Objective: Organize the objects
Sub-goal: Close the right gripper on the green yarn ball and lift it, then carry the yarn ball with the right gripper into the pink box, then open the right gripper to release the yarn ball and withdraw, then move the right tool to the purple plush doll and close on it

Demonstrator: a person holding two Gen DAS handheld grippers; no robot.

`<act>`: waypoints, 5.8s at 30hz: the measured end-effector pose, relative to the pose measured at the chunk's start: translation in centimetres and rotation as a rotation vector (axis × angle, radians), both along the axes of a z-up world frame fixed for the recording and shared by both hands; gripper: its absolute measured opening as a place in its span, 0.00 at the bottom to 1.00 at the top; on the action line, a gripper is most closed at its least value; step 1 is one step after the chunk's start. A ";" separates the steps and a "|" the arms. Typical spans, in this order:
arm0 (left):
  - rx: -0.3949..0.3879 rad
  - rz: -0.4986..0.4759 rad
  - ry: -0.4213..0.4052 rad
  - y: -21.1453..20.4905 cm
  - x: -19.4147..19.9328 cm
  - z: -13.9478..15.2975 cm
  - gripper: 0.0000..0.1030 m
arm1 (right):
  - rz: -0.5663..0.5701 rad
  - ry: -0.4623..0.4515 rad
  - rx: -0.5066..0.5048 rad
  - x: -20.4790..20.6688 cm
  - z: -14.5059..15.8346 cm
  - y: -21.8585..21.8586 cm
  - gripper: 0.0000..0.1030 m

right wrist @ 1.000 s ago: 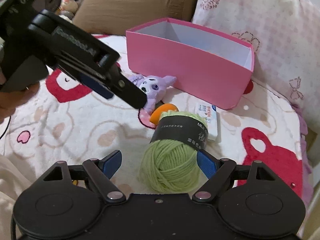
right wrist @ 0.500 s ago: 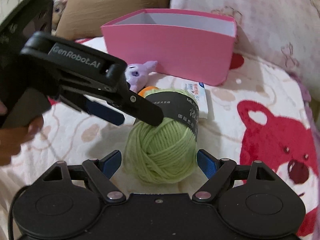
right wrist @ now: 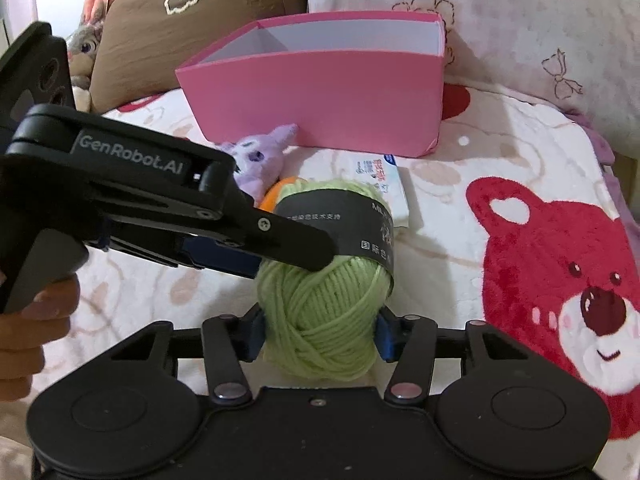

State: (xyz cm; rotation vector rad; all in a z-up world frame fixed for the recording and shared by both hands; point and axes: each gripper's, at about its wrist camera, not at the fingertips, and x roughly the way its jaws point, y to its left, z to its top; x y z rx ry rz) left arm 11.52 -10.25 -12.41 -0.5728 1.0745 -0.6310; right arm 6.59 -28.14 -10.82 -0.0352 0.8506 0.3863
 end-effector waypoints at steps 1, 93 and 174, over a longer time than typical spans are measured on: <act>0.004 -0.008 -0.002 0.2 -0.2 0.5 0.51 | -0.004 0.000 0.012 -0.2 0.4 -0.1 0.55; 0.023 0.007 0.197 -1.9 26.2 1.5 0.47 | -0.052 0.143 -0.138 24.2 7.1 2.8 0.42; 0.320 0.026 -0.228 13.9 3.9 7.5 0.86 | 0.166 -0.049 -0.029 3.8 7.8 10.7 0.76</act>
